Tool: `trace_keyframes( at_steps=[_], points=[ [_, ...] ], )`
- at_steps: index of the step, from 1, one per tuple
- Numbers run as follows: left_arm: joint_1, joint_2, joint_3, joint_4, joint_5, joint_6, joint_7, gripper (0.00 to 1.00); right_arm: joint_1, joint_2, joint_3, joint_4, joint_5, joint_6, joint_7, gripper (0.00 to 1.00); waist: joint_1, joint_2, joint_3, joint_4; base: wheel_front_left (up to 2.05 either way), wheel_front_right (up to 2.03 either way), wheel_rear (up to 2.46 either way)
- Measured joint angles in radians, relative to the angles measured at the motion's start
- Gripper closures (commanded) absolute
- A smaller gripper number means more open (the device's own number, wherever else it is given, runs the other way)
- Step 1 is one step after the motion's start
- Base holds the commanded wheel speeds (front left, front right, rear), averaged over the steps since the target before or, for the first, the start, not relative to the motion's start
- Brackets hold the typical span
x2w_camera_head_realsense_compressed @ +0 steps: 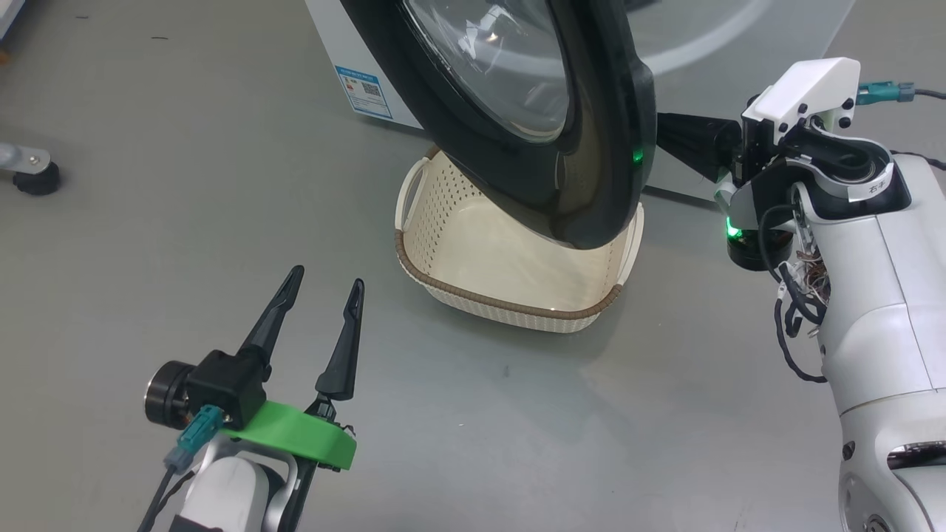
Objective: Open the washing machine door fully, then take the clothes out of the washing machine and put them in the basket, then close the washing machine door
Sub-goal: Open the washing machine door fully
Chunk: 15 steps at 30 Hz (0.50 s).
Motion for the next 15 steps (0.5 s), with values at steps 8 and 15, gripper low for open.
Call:
trace_keyframes(
  at_steps=[8,15],
  points=[
    [0.013,0.000,-0.001,-0.002,0.000,0.004,0.000,0.00,0.011,-0.003,0.051,0.002,0.082,-0.007,0.025,1.00,0.0000,0.0000,-0.011,0.002,0.00,0.00,0.00],
    [0.017,0.000,-0.019,0.002,-0.002,0.004,0.000,0.00,0.049,0.000,0.106,0.000,0.183,-0.007,0.034,1.00,0.0000,0.0000,-0.023,0.018,0.00,0.00,0.00]
  ],
)
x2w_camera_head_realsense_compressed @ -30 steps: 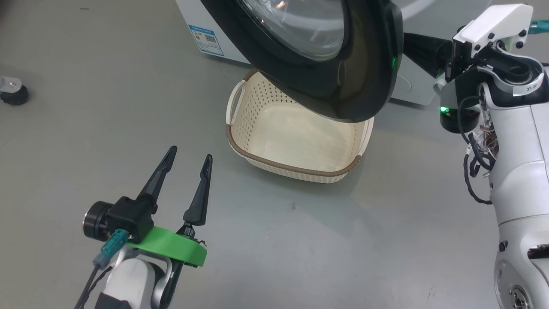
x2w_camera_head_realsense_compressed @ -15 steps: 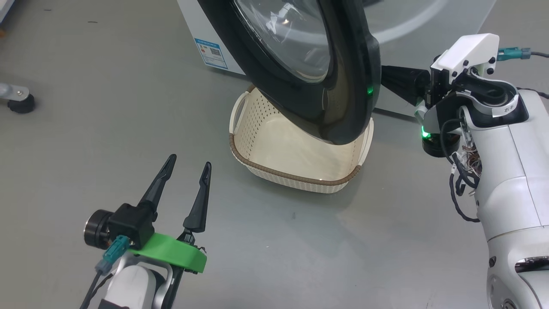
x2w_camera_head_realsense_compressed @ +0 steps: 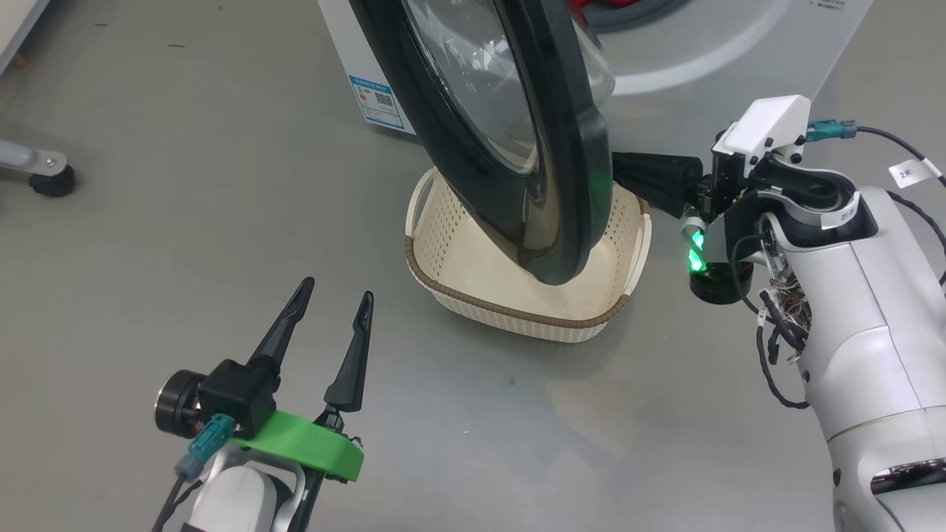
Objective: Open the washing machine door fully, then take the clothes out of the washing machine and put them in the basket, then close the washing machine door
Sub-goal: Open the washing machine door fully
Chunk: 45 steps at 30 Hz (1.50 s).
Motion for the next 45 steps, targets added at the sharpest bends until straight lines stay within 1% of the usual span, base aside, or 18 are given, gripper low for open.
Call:
trace_keyframes(
  at_steps=[19,27,36,45],
  points=[
    [0.026,0.000,-0.019,0.004,0.000,0.000,0.000,0.00,0.063,0.000,0.238,-0.074,0.222,0.000,-0.007,1.00,0.0000,0.0000,-0.031,0.054,0.00,0.00,0.00],
    [0.034,0.001,-0.023,0.003,0.000,0.003,0.000,0.00,0.080,0.000,0.332,-0.124,0.297,0.000,-0.053,1.00,0.0000,0.0000,-0.038,0.074,0.00,0.00,0.00],
    [0.040,0.001,-0.019,0.002,0.000,0.008,0.000,0.00,0.081,-0.006,0.409,-0.157,0.355,-0.001,-0.119,1.00,0.0000,0.0000,-0.037,0.086,0.00,0.00,0.00],
    [0.040,0.001,0.016,0.001,0.002,0.025,0.000,0.00,0.080,-0.002,0.445,-0.159,0.352,0.002,-0.168,1.00,0.0000,0.0000,-0.041,0.073,0.00,0.00,0.00]
  ],
)
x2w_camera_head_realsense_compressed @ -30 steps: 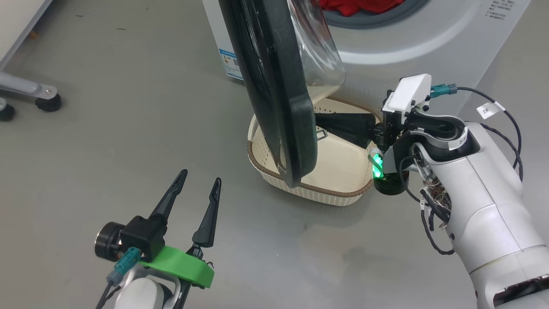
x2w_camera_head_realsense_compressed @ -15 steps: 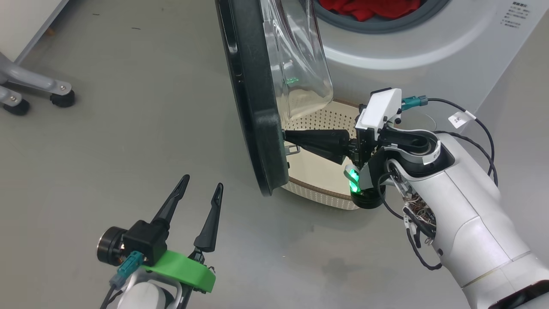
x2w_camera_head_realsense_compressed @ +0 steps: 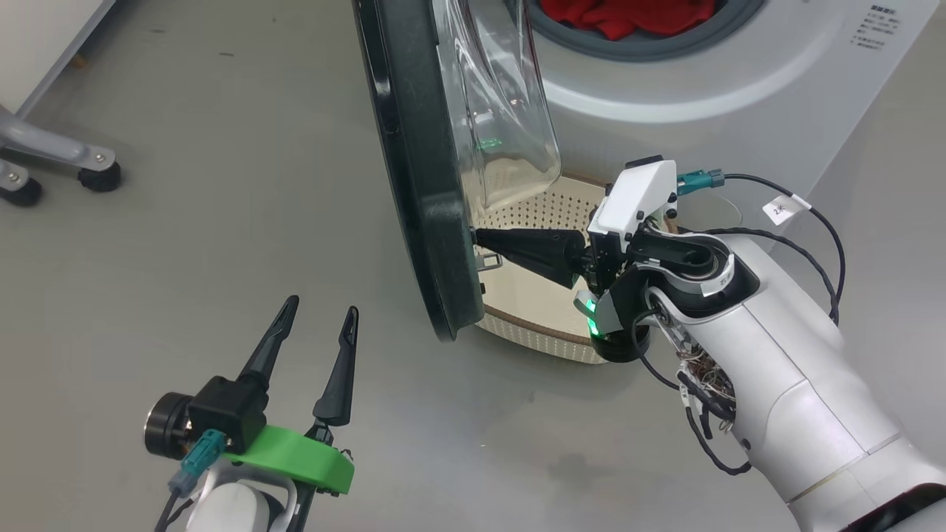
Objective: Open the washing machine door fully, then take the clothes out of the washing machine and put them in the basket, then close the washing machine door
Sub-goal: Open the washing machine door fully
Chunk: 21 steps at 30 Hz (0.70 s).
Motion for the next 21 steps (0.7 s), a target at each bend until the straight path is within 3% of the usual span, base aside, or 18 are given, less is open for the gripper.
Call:
trace_keyframes(
  at_steps=[5,10,16,21],
  points=[
    [0.001,0.000,0.023,0.001,0.002,0.001,0.000,0.00,0.000,0.006,0.000,0.017,-0.077,0.057,-0.071,1.00,0.0000,0.0000,-0.020,-0.022,0.00,0.00,0.00],
    [0.013,0.000,0.049,0.001,0.018,0.005,0.000,0.00,0.002,-0.004,0.028,0.031,-0.220,0.137,-0.159,1.00,0.0000,0.0000,-0.046,-0.052,0.00,0.00,0.00],
    [0.046,0.010,0.094,0.004,0.027,0.014,0.000,0.00,0.029,-0.091,0.066,0.031,-0.407,0.237,-0.312,1.00,0.0000,0.0000,-0.083,-0.099,0.00,0.00,0.00],
    [0.068,0.022,0.122,0.003,0.031,0.019,0.000,0.00,0.064,-0.149,0.116,0.022,-0.580,0.246,-0.453,1.00,0.0000,0.0000,-0.115,-0.144,0.00,0.00,0.00]
  ],
)
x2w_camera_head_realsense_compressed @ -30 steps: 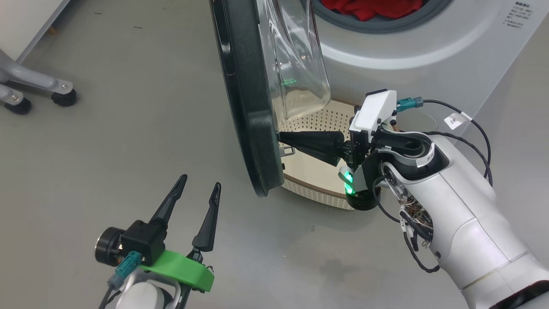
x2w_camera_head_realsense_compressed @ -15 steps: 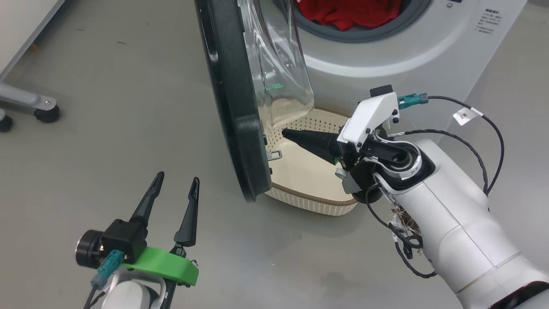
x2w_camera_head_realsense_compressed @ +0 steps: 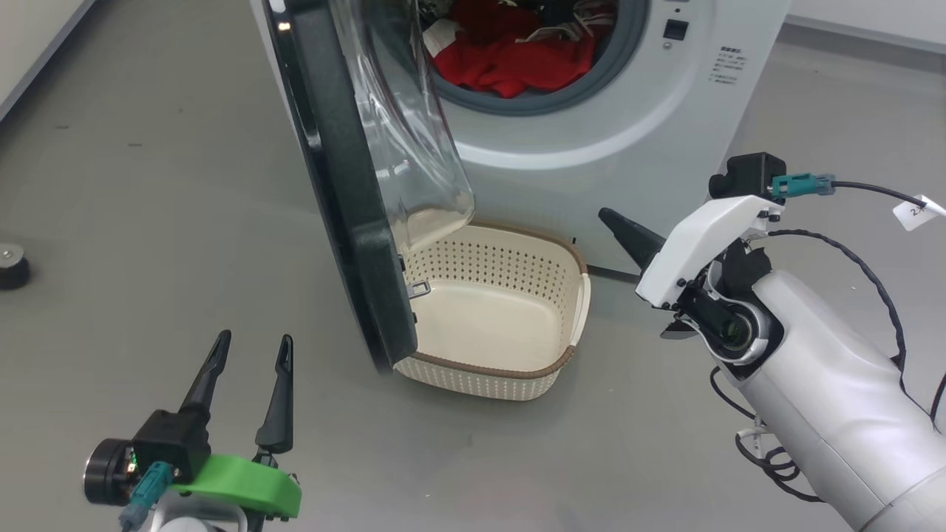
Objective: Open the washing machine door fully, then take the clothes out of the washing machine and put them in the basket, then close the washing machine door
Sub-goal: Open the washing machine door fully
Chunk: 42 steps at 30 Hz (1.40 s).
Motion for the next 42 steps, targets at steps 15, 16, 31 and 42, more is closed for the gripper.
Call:
trace_keyframes(
  at_steps=[15,16,31,42],
  points=[
    [0.084,0.010,0.053,-0.012,0.022,0.009,0.000,0.00,0.159,-0.126,0.088,-0.044,-0.379,-0.036,-0.451,1.00,0.0000,0.0000,-0.091,-0.143,0.00,0.00,0.00],
    [0.086,0.010,0.057,-0.015,0.022,0.009,0.000,0.00,0.178,-0.125,0.087,-0.043,-0.385,-0.046,-0.474,1.00,0.0000,0.0000,-0.095,-0.150,0.00,0.00,0.00],
    [0.122,0.009,0.082,-0.036,0.028,0.012,0.000,0.00,0.308,-0.133,0.026,-0.114,-0.557,-0.188,-0.505,0.93,0.0000,0.0000,-0.122,-0.199,0.00,0.00,0.00],
    [0.134,0.006,0.098,-0.050,0.028,0.010,0.000,0.00,0.397,-0.094,-0.127,-0.249,-0.675,-0.223,-0.504,0.00,0.0000,0.0000,-0.118,-0.210,0.00,0.00,0.00]
  ],
)
